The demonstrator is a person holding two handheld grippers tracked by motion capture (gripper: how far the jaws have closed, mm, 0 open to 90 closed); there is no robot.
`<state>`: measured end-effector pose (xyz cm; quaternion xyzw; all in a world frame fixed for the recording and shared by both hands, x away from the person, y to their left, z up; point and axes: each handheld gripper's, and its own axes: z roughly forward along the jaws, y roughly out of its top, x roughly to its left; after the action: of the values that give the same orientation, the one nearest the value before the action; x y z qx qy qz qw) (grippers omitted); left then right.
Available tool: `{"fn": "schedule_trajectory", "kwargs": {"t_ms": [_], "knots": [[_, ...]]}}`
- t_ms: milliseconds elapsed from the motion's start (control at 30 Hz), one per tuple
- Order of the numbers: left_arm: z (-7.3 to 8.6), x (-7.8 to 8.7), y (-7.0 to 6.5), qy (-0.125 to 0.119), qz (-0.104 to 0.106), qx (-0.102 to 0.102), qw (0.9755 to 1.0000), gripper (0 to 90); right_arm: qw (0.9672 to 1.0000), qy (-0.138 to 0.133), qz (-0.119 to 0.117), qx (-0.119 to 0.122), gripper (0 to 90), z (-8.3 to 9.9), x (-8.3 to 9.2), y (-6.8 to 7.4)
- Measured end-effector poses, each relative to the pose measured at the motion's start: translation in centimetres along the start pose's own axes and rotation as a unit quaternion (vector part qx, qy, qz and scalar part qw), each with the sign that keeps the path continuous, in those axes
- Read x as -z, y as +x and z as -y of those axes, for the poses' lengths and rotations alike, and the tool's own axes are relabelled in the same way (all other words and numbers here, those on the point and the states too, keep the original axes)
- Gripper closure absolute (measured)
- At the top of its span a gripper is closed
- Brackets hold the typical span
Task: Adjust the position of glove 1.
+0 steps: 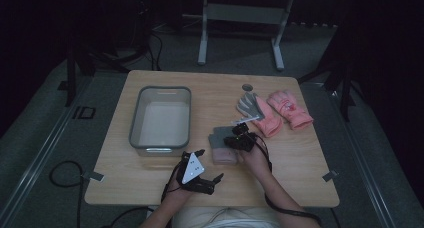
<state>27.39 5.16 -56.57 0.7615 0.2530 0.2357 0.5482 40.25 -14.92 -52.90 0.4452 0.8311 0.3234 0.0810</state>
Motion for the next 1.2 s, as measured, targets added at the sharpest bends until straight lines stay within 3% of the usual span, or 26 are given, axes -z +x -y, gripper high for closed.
{"fn": "schedule_trajectory", "kwargs": {"t_ms": [167,267,467,600,667,800,933,1033,1133,1200], "knots": [[0.0,0.0,0.1,0.002,-0.002,0.001,1.0,0.2,0.9999,0.006,-0.015,0.001,81.2,0.2,0.0,-0.2],[0.0,0.0,-0.1,0.001,-0.016,-0.003,0.9999,0.2,0.9995,0.013,-0.025,0.011,81.1,0.4,0.3,-0.1],[-0.1,-0.1,-0.1,0.0,-0.021,0.003,0.9998,0.2,0.9986,0.024,-0.035,0.032,80.6,0.7,0.6,-0.2],[-0.6,-0.4,-0.5,-0.01,0.015,0.017,0.9997,0.3,0.9973,0.033,-0.034,0.056,79.8,1.2,1.1,-0.3],[-0.9,-0.6,-0.9,-0.014,0.023,0.005,0.9996,3.0,0.9974,0.031,-0.032,0.057,79.5,1.6,1.4,-0.4],[-1.6,-1.1,-1.4,-0.016,0.04,-0.006,0.9991,3.0,0.9985,0.022,-0.017,0.047,78.9,2.7,2.2,-0.9],[-2.1,-1.7,-1.4,-0.01,0.05,-0.007,0.9987,2.9,0.9991,0.015,-0.02,0.034,77.3,3.1,2.8,-1.3],[-2.8,-2.2,-1.4,0.006,0.039,-0.01,0.9992,7.0,0.9993,-0.002,-0.021,0.032,76.8,2.7,3.9,-1.6],[-3.4,-2.6,-1.2,0.009,0.023,-0.022,0.9994,9.0,0.9996,-0.02,-0.01,0.019,74.8,2.1,5.0,-2.9],[-3.9,-3.1,-1.0,0.039,0.032,-0.025,0.9984,9.9,0.9995,-0.029,-0.007,0.007,73.1,1.7,5.6,-3.9]]}}
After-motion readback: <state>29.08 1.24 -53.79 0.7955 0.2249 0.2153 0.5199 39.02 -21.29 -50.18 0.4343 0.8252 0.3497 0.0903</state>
